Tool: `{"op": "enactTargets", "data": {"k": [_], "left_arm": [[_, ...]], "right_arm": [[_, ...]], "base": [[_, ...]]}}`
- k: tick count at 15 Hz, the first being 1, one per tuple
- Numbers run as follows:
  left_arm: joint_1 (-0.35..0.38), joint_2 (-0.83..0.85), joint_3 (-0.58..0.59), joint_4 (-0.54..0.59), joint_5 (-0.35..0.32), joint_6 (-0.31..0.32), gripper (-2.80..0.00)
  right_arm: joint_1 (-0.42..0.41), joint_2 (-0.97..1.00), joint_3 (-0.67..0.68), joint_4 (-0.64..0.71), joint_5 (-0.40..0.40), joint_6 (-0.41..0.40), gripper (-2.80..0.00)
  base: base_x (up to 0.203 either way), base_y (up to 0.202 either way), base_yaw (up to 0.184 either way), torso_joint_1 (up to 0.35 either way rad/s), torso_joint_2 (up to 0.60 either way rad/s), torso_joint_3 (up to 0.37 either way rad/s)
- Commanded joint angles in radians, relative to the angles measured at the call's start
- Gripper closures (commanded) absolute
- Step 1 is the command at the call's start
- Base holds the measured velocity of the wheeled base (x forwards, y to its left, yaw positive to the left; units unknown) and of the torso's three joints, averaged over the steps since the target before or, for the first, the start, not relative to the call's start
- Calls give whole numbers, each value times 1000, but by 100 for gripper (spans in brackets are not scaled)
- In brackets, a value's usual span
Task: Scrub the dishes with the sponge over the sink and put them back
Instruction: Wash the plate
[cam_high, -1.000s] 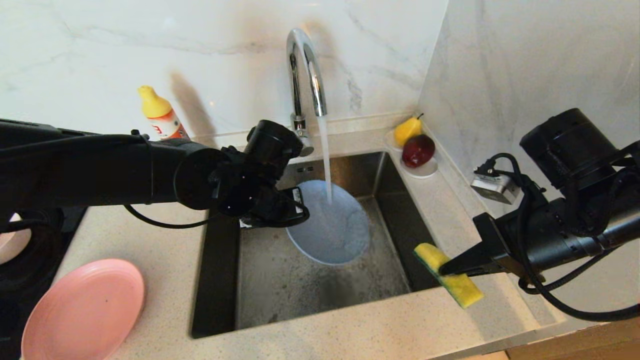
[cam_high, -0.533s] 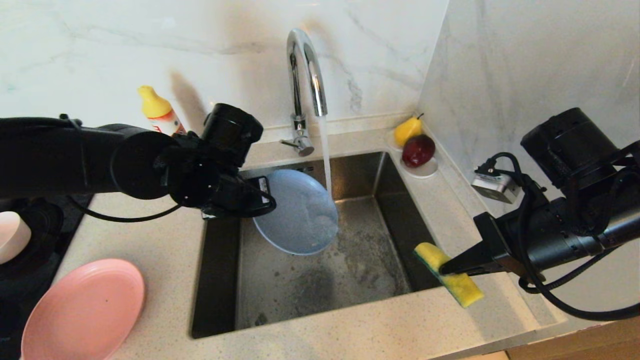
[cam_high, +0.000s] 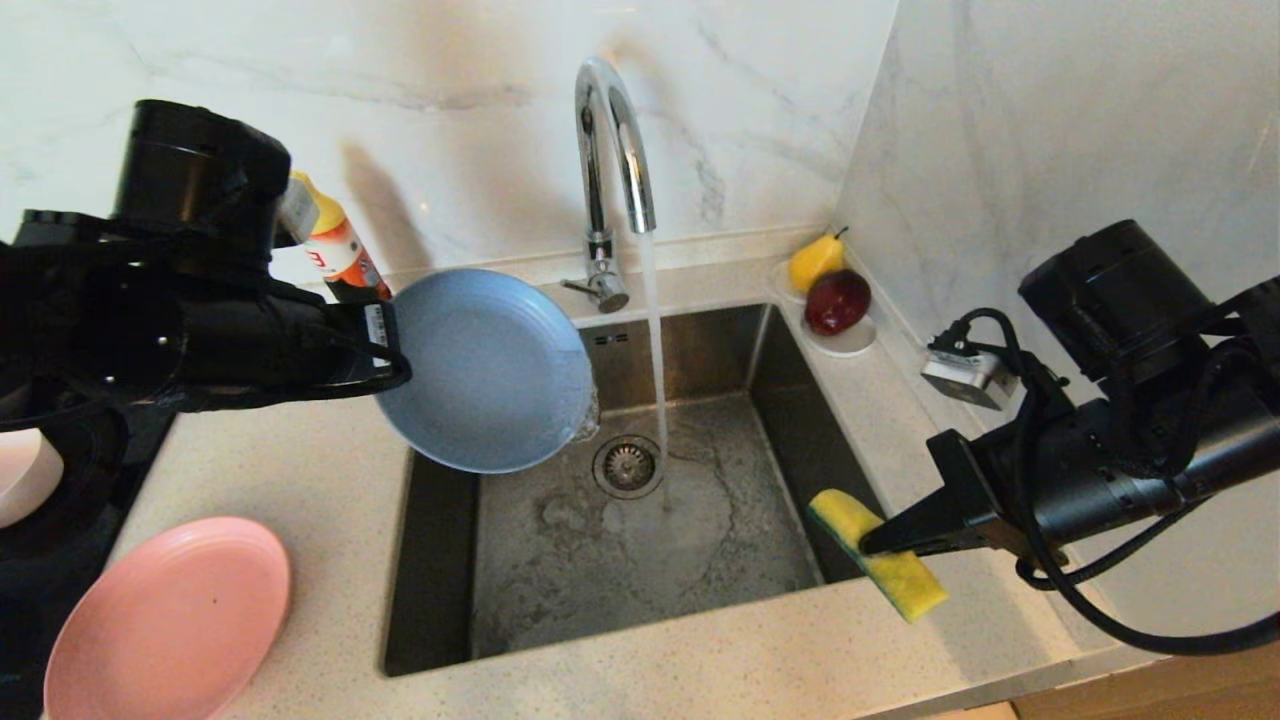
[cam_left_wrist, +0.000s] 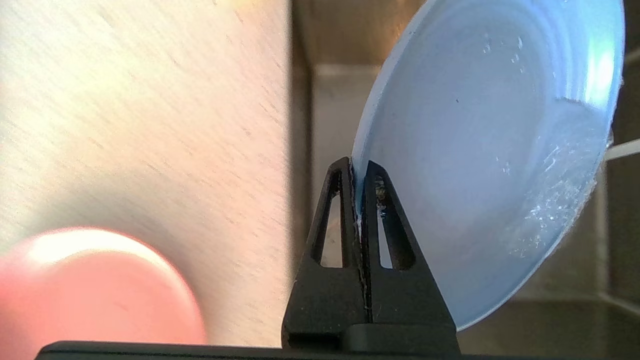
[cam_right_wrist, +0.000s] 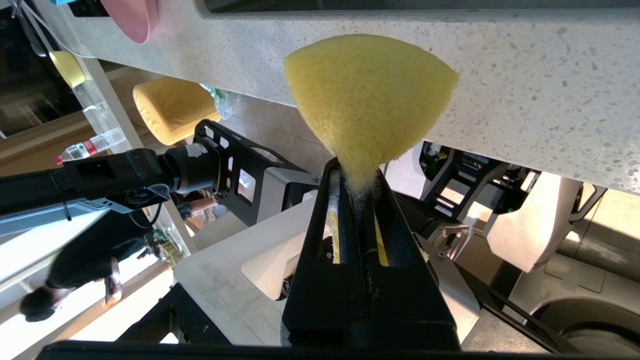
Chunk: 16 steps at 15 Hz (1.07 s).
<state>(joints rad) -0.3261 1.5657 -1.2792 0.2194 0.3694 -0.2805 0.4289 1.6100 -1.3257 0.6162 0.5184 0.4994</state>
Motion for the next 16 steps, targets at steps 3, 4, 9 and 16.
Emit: {"op": "enactTargets", "data": {"k": [3, 4, 9, 16], "left_arm": [[23, -119, 208, -188, 2, 108, 0], [23, -127, 252, -232, 2, 125, 0], [27, -130, 449, -443, 2, 209, 0], [14, -36, 497, -581, 59, 368, 0]], "right_arm": [[17, 8, 4, 4, 2, 4, 0], [19, 13, 3, 4, 2, 5, 0], [24, 19, 6, 4, 2, 5, 0], [22, 21, 20, 2, 3, 3, 0]], "base": [[0, 0, 0, 0, 0, 0], [0, 0, 0, 0, 0, 0], [0, 0, 0, 0, 0, 0], [0, 0, 0, 0, 0, 0]]}}
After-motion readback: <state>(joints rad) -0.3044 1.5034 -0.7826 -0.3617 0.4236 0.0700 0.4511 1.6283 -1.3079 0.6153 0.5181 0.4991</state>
